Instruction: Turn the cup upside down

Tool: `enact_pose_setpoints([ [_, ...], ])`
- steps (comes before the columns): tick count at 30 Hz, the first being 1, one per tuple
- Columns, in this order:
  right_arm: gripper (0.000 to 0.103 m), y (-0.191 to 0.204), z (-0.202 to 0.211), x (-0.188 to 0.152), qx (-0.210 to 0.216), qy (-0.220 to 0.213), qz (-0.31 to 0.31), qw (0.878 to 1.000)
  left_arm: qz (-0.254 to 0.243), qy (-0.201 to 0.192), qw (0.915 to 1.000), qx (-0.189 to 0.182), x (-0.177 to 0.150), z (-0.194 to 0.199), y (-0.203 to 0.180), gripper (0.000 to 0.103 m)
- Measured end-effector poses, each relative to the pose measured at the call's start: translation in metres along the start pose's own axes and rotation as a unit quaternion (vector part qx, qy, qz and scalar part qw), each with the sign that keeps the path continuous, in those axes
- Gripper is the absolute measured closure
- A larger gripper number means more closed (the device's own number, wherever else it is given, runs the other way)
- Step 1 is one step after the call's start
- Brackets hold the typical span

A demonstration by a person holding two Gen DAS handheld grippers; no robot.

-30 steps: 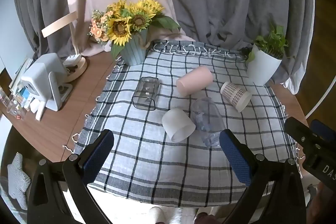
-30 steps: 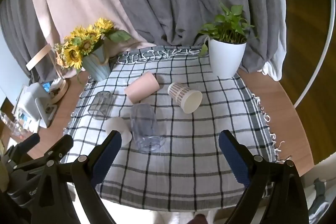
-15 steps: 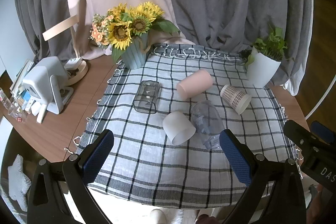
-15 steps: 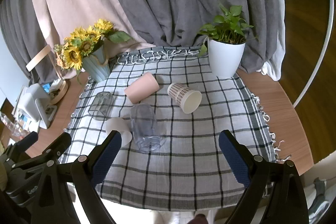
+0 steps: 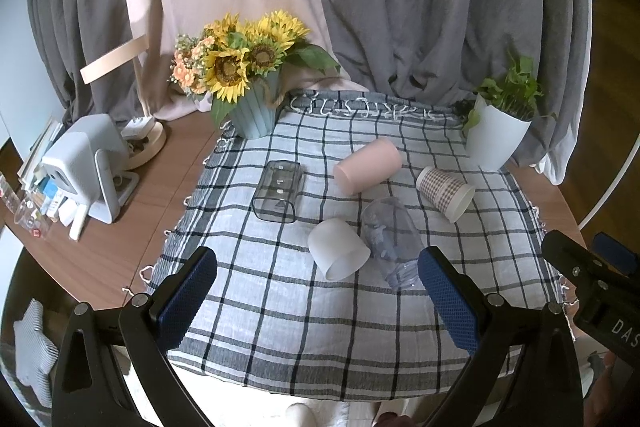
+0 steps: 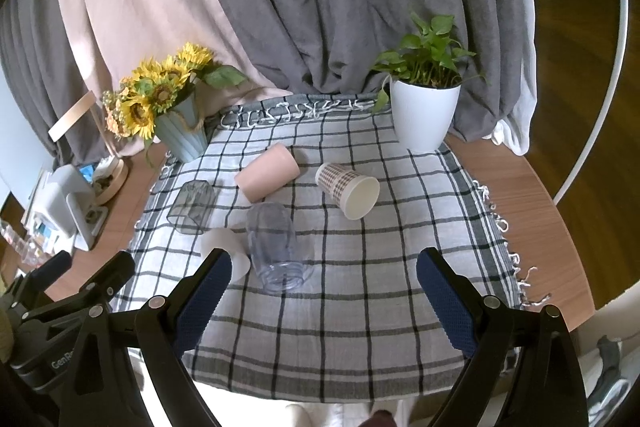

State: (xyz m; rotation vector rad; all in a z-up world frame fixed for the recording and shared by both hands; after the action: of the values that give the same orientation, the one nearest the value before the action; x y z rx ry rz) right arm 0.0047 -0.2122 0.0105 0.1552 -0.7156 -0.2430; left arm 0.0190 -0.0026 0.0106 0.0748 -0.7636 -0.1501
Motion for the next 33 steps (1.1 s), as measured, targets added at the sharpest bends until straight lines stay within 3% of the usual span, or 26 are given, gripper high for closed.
enact_pose_setpoints([
  [33, 0.009, -0.0026, 0.0017, 0.0000, 0.001, -0.005, -0.001, 1.000, 0.001, -0.003, 1.0000, -0.003, -0.0053, 0.0005, -0.0016, 0.000],
])
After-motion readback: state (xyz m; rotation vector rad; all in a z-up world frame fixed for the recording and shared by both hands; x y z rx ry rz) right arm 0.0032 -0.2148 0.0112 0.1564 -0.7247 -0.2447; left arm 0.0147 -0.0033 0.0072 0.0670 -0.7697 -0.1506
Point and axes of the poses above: each gripper's, at about its wrist camera, not at the fingertips, and z roughly against the way its jaws point, y to its left, x to its top, the point moved 2 cm from there along -z, roughly the way its jaws point, and after that the axes turned 10 degrees about -z, right-handed, at the moved point
